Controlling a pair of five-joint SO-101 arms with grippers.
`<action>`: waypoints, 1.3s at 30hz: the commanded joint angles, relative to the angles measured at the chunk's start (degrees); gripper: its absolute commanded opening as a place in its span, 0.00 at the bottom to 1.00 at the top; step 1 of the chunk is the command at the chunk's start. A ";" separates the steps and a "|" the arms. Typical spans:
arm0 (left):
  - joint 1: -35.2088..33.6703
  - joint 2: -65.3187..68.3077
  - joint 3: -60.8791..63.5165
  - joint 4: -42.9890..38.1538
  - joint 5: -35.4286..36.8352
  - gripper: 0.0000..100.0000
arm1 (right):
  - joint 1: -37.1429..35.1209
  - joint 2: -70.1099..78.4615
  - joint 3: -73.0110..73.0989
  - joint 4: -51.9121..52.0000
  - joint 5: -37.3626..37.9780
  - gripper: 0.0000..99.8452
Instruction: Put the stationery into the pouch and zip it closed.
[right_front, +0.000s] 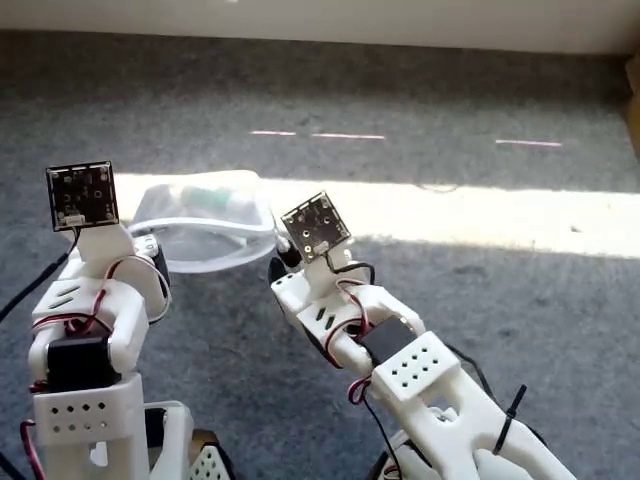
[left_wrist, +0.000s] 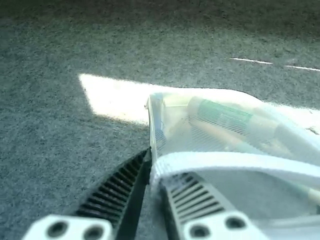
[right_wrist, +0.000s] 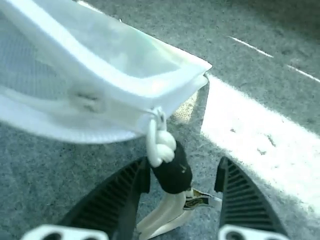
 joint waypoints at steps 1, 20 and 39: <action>0.92 -0.84 -0.75 -0.88 -0.44 0.01 | 0.13 -1.71 -2.77 -6.90 0.35 0.20; 0.84 -0.84 -0.75 -0.88 -0.44 0.01 | 0.13 -1.54 -0.13 -3.82 0.79 0.19; 0.75 -0.84 -0.75 -0.88 -0.44 0.01 | 0.48 -2.42 0.48 -3.47 6.77 0.01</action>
